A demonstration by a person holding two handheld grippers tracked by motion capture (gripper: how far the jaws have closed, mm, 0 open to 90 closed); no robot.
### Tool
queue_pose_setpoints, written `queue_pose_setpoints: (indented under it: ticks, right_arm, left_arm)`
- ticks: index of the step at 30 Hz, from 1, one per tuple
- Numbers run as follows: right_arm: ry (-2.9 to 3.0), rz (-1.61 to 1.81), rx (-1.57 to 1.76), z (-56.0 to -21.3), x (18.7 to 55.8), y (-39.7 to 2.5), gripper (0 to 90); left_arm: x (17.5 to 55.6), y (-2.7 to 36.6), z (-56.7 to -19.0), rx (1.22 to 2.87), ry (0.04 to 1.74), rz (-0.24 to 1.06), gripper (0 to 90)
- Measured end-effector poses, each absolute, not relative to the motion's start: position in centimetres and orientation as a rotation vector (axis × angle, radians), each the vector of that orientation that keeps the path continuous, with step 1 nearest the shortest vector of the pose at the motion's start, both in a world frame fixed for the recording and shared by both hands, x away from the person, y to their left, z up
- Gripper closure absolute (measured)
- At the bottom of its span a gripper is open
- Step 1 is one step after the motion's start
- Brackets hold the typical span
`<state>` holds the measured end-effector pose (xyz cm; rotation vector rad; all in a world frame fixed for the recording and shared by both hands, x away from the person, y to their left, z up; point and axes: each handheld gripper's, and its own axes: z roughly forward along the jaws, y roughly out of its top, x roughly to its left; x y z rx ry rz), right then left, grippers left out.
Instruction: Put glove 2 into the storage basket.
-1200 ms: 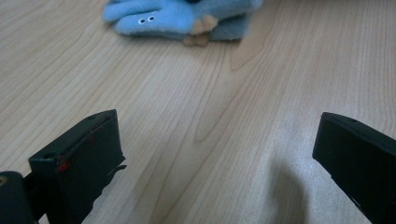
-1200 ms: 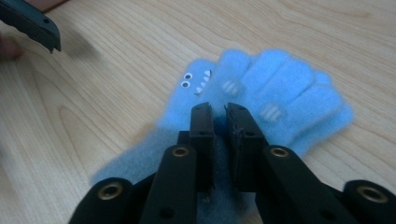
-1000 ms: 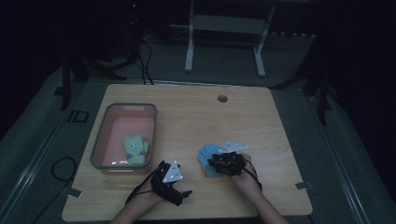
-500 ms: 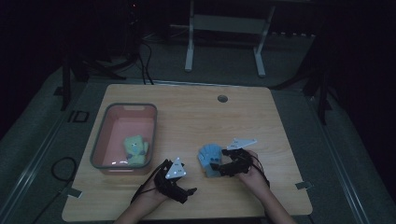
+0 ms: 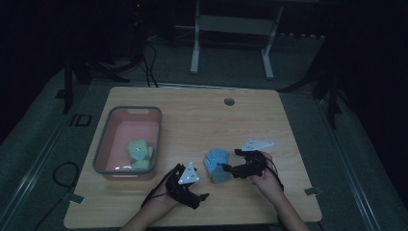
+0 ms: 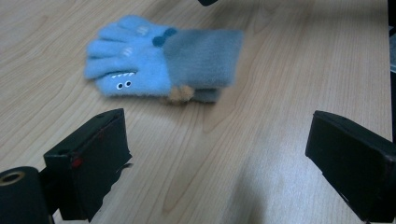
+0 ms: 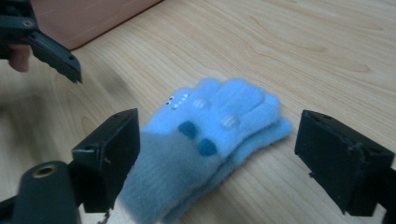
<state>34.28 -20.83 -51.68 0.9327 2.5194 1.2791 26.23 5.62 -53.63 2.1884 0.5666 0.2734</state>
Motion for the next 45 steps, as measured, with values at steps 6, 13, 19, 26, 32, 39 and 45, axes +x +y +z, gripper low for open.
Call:
queue_pose_setpoints:
  ticks: [6, 13, 19, 26, 32, 39, 45]
  right_arm:
    - [2.536, 1.306, 0.977, -51.8, 35.0, -21.3, 13.9]
    - [2.560, 1.307, 0.960, -51.7, 36.5, -21.0, 20.8]
    - [2.559, 1.278, 0.984, -52.0, 38.4, -20.1, 29.9]
    - [2.583, 1.203, 1.032, -53.3, 39.5, -18.9, 26.8]
    - [2.608, 1.125, 1.029, -54.6, 39.9, -18.3, 26.1]
    - [2.618, 1.108, 0.976, -55.3, 39.3, -18.3, 27.2]
    - [2.640, 1.144, 0.943, -55.3, 39.0, -18.4, 48.5]
  left_arm:
    - [26.3, 4.9, -53.5, 2.170, 0.528, 0.282, 6.2]
    - [26.6, 3.6, -52.9, 2.160, 0.412, 0.314, 17.2]
    - [26.8, 2.1, -52.8, 2.176, 0.307, 0.363, 25.3]
    - [28.3, 0.6, -53.8, 2.244, 0.251, 0.365, 30.9]
    - [29.3, 0.0, -54.8, 2.286, 0.219, 0.372, 34.1]
    - [29.6, -0.2, -55.6, 2.316, 0.206, 0.410, 37.6]
    - [29.8, -0.5, -55.6, 2.318, 0.184, 0.426, 37.7]
